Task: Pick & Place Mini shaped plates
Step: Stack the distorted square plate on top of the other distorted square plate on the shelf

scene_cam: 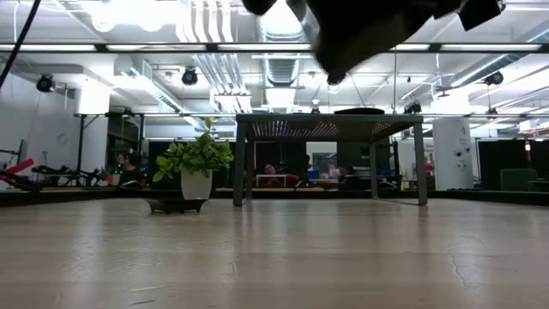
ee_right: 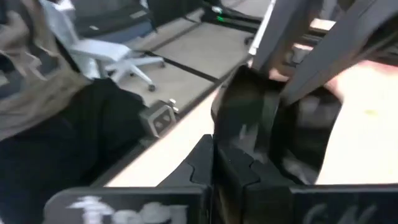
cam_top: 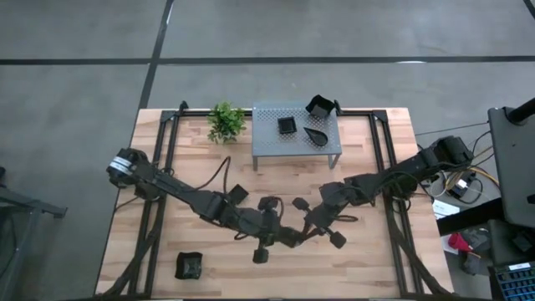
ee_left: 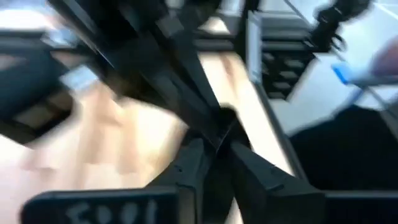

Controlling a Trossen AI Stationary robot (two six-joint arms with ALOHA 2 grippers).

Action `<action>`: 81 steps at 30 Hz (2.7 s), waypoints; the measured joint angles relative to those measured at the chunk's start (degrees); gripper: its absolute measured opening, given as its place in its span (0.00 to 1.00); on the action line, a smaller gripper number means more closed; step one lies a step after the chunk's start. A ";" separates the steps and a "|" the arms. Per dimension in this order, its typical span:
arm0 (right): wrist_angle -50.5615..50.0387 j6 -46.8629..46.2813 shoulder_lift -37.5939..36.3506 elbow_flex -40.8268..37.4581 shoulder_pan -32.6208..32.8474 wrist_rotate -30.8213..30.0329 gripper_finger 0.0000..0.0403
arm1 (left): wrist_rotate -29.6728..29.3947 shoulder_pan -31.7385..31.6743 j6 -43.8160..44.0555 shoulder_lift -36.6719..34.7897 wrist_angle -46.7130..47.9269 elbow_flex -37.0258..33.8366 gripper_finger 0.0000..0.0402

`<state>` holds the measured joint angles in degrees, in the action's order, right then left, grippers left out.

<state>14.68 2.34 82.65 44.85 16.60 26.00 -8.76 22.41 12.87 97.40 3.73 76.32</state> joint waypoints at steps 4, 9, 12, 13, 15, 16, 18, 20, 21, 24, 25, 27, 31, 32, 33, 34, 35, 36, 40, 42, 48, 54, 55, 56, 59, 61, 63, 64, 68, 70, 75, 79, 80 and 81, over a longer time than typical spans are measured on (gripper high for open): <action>-2.53 1.20 0.02 0.42 -0.07 -2.80 0.02 | -9.08 -0.54 -2.45 -2.29 -0.72 0.86 0.28; -5.30 2.15 -0.52 0.85 0.02 -9.63 0.02 | -14.00 -0.46 -3.03 -4.76 -0.37 0.51 0.38; -10.38 2.18 -1.53 1.84 0.02 -17.77 0.02 | -14.02 -0.41 -1.24 -5.64 -0.30 0.35 0.40; -12.89 2.20 -1.87 2.55 0.02 -21.22 0.02 | -13.98 -0.20 -0.50 -5.65 -0.28 0.35 0.40; -17.57 2.19 -2.88 3.84 0.02 -27.96 0.02 | -13.98 0.21 0.25 -5.42 -0.61 0.27 0.40; -19.84 2.20 -3.45 4.32 0.02 -30.71 0.02 | -13.91 0.44 0.02 -5.06 -1.29 0.24 0.40; -23.49 2.43 -4.37 5.85 0.00 -35.34 0.02 | -13.83 0.69 -2.16 -4.34 -4.28 -0.63 0.39; -28.63 3.85 -5.26 7.61 -0.09 -39.23 0.02 | -13.80 0.70 -4.74 -3.61 -7.45 -1.88 0.38; -31.56 4.73 -5.67 8.67 -0.09 -41.85 0.02 | -13.82 0.66 -5.71 -3.41 -9.04 -2.56 0.38; -40.41 5.24 -7.10 12.13 -0.11 -50.35 0.02 | -13.88 0.74 -8.50 -3.44 -17.99 -5.06 0.38; -43.09 4.89 -7.65 13.17 -0.15 -52.79 0.02 | -14.02 0.98 -9.99 -3.63 -21.55 -6.03 0.38; -46.81 4.31 -8.62 14.88 -0.17 -56.70 0.02 | -13.99 1.48 -13.49 -3.75 -28.09 -7.54 0.38; -52.52 4.39 -10.44 17.96 -1.42 -60.94 0.02 | -13.76 1.68 -18.49 -3.75 -37.62 -10.39 0.38; -53.46 4.59 -10.80 18.92 -2.30 -60.94 0.02 | -13.82 1.69 -18.99 -3.75 -39.07 -10.87 0.38; -54.23 5.10 -11.24 19.80 -3.23 -60.99 0.02 | -13.84 1.69 -19.19 -3.75 -40.37 -11.24 0.38; -55.08 5.50 -11.50 20.68 -4.32 -61.04 0.02 | -13.83 1.69 -19.26 -3.75 -41.34 -11.55 0.38; -55.56 5.64 -11.77 21.48 -5.62 -61.16 0.02 | -13.74 1.74 -19.24 -3.75 -42.07 -11.93 0.38; -56.06 5.67 -12.07 22.33 -7.10 -61.15 0.02 | -13.51 1.84 -19.21 -3.77 -42.60 -12.24 0.38; -56.91 5.39 -12.54 25.16 -14.97 -60.27 0.02 | -13.06 2.61 -19.75 -3.84 -42.93 -13.66 0.38; -58.02 5.66 -12.22 26.30 -19.63 -59.06 0.02 | -13.00 2.76 -20.49 -4.05 -42.91 -13.84 0.37; -58.68 7.04 -9.82 28.48 -33.86 -50.32 0.02 | -12.95 3.36 -20.58 -5.12 -42.72 -13.77 0.37; -59.07 1.80 -4.01 32.54 -43.09 -47.08 0.02 | -12.91 3.54 -20.71 -5.06 -42.70 -13.77 0.37; -59.18 1.70 -2.77 33.37 -43.88 -46.94 0.02 | -12.91 3.54 -20.71 -5.06 -42.59 -13.77 0.37; -59.88 1.12 -1.46 34.36 -44.42 -46.66 0.02 | -12.91 3.54 -20.71 -5.06 -42.46 -13.78 0.37; -64.64 -0.48 2.41 37.57 -44.89 -46.83 0.02 | -12.92 3.52 -20.69 -5.06 -42.61 -13.77 0.37; -68.23 -1.39 4.40 39.46 -44.86 -47.14 0.02 | -12.91 3.52 -20.69 -5.06 -42.46 -13.77 0.37; -69.73 -0.94 6.22 41.07 -44.82 -47.58 0.02 | -12.91 3.52 -20.72 -5.04 -42.19 -13.77 0.37; -69.87 -0.30 6.97 41.55 -44.76 -48.06 0.02 | -12.93 3.52 -20.75 -5.04 -42.18 -13.78 0.37; -70.55 0.58 8.76 43.12 -44.74 -48.46 0.02 | -12.91 3.52 -20.75 -5.04 -41.88 -13.77 0.37; -71.84 0.43 9.32 43.51 -44.76 -48.91 0.02 | -12.93 3.52 -20.75 -5.04 -41.69 -13.77 0.37; -71.76 0.82 9.90 43.58 -44.78 -50.09 0.02 | -12.95 3.52 -20.75 -5.02 -41.44 -13.77 0.37; -71.80 0.61 9.69 43.57 -44.72 -50.04 0.02 | -12.94 3.52 -20.73 -4.97 -41.27 -13.77 0.37; -71.88 0.38 9.50 43.57 -44.70 -49.97 0.02 | -12.95 3.52 -20.71 -4.97 -41.27 -13.77 0.37; -72.04 -0.01 9.25 43.62 -44.70 -49.73 0.02 | -12.93 3.52 -20.71 -4.97 -41.27 -13.77 0.37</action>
<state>-57.36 2.33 91.90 88.46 -28.10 -23.73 -21.69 25.93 -7.84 92.42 -37.54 62.54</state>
